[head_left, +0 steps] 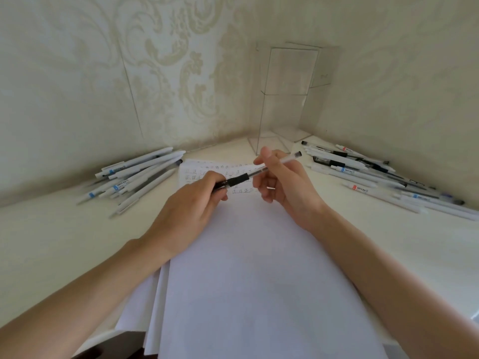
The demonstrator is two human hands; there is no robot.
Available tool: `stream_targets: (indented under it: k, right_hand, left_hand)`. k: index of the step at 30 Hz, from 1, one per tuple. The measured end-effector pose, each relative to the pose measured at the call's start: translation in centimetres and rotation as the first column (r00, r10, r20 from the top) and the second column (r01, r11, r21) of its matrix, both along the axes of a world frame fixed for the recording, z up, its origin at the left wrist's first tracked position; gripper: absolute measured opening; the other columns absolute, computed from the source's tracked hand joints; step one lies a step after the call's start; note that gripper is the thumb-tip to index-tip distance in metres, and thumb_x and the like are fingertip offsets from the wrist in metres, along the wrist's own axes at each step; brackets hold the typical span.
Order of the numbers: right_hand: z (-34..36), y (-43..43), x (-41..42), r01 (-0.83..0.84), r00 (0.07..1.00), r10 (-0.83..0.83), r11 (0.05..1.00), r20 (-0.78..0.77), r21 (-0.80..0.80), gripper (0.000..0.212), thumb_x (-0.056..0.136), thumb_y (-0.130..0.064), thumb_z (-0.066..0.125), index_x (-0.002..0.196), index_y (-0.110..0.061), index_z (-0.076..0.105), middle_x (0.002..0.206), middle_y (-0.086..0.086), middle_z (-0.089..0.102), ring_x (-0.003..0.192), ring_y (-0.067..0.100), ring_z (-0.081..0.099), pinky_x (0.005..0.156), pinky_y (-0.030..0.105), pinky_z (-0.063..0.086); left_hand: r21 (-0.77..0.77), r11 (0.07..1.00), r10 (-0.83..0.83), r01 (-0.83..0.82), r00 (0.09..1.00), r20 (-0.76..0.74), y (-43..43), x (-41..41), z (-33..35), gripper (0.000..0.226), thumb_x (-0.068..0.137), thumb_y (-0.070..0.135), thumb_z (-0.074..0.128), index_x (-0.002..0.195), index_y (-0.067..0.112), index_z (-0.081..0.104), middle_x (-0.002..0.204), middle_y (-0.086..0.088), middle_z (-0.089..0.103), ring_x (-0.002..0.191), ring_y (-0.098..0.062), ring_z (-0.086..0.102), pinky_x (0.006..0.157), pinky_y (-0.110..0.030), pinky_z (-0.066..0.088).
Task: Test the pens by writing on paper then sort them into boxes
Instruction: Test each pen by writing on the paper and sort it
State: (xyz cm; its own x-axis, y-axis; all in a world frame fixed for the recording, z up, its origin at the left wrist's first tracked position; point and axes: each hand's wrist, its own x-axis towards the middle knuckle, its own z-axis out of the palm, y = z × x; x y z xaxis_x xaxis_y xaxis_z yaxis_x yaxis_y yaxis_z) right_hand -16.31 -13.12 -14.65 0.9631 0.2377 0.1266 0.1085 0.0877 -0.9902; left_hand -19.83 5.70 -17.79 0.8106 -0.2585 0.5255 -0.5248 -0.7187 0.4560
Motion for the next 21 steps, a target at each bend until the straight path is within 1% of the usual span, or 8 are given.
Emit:
stream_targets:
  k: [3, 6, 8, 10, 13, 16, 18, 21]
  right_hand:
    - [-0.1, 0.0, 0.0, -0.052, 0.998, 0.050, 0.996, 0.035, 0.070, 0.020, 0.094, -0.018, 0.053, 0.078, -0.007, 0.056, 0.064, 0.009, 0.060, 0.053, 0.016, 0.052, 0.048, 0.023, 0.041]
    - [-0.3, 0.3, -0.3, -0.118, 0.992, 0.115, 0.992, 0.058, 0.051, 0.016, 0.094, -0.015, 0.054, 0.081, -0.006, 0.060, 0.068, 0.010, 0.063, 0.058, 0.017, 0.057, 0.054, 0.024, 0.045]
    - [-0.5, 0.4, -0.4, -0.161, 0.985, 0.160, 0.987, 0.068, 0.012, 0.014, 0.093, -0.016, 0.056, 0.083, -0.007, 0.061, 0.067, 0.009, 0.063, 0.057, 0.016, 0.055, 0.053, 0.023, 0.043]
    - [-0.6, 0.5, -0.6, -0.220, 0.974, 0.220, 0.976, 0.059, -0.013, 0.011, 0.088, -0.017, 0.061, 0.081, -0.008, 0.059, 0.064, 0.006, 0.060, 0.055, 0.015, 0.050, 0.052, 0.023, 0.038]
    - [-0.5, 0.3, -0.7, -0.262, 0.963, 0.263, 0.965, 0.054, -0.021, 0.010, 0.086, -0.009, 0.061, 0.079, -0.008, 0.054, 0.060, 0.004, 0.056, 0.053, 0.013, 0.046, 0.050, 0.023, 0.034]
    - [-0.6, 0.3, -0.6, -0.276, 0.959, 0.277, 0.961, 0.061, -0.031, 0.011, 0.089, -0.002, 0.057, 0.080, -0.007, 0.054, 0.058, 0.003, 0.055, 0.053, 0.013, 0.046, 0.050, 0.022, 0.034]
    - [-0.6, 0.2, -0.4, -0.296, 0.954, 0.296, 0.955, 0.044, -0.013, 0.005, 0.089, -0.003, 0.053, 0.087, -0.005, 0.057, 0.057, 0.005, 0.056, 0.052, 0.015, 0.046, 0.050, 0.022, 0.035]
    - [0.4, -1.2, 0.5, -0.261, 0.965, 0.263, 0.960, -0.008, 0.103, 0.029, 0.084, -0.015, 0.042, 0.099, 0.000, 0.062, 0.065, 0.015, 0.063, 0.056, 0.022, 0.053, 0.050, 0.025, 0.042]
  left_hand:
    - [0.078, 0.997, 0.019, -0.024, 0.998, 0.067, -0.2, -0.1, -0.1, 0.028, 0.092, 0.022, 0.040, 0.115, 0.008, 0.049, 0.098, -0.004, 0.061, 0.086, -0.021, 0.054, 0.072, -0.033, 0.043]
    - [0.074, 0.996, -0.044, 0.043, 0.999, 0.018, -0.6, -0.5, 0.0, 0.031, 0.094, 0.016, 0.046, 0.123, 0.006, 0.045, 0.101, -0.001, 0.055, 0.085, -0.007, 0.045, 0.074, -0.015, 0.034]
    - [0.068, 0.996, -0.062, 0.062, 0.998, -0.005, -0.6, -0.6, 0.1, 0.029, 0.095, 0.033, 0.040, 0.112, 0.011, 0.049, 0.089, 0.007, 0.051, 0.073, -0.005, 0.043, 0.066, -0.016, 0.035]
    - [0.107, 0.994, -0.038, 0.035, 0.999, 0.021, -0.5, -0.4, 0.3, 0.039, 0.094, 0.045, 0.028, 0.100, 0.013, 0.050, 0.079, 0.009, 0.053, 0.064, -0.010, 0.046, 0.057, -0.025, 0.037]
    - [0.142, 0.990, -0.004, -0.001, 1.000, 0.030, -0.1, -0.4, 0.4, 0.046, 0.091, 0.053, 0.019, 0.100, 0.020, 0.050, 0.071, 0.006, 0.059, 0.058, -0.014, 0.052, 0.053, -0.034, 0.042]
    - [0.142, 0.989, 0.026, -0.029, 0.999, 0.026, 0.1, -0.3, 0.4, 0.044, 0.089, 0.062, 0.021, 0.104, 0.032, 0.050, 0.056, 0.005, 0.051, 0.050, -0.011, 0.049, 0.048, -0.029, 0.036]
    - [0.139, 0.988, 0.069, -0.067, 0.998, -0.005, -0.2, -0.4, 0.5, 0.047, 0.086, 0.066, 0.024, 0.105, 0.031, 0.047, 0.054, 0.007, 0.048, 0.049, -0.007, 0.047, 0.048, -0.026, 0.030]
    - [0.099, 0.986, 0.140, -0.134, 0.988, -0.065, -0.5, -0.6, 0.7, 0.058, 0.078, 0.075, 0.026, 0.110, 0.027, 0.035, 0.056, 0.007, 0.047, 0.051, -0.006, 0.047, 0.050, -0.024, 0.033]
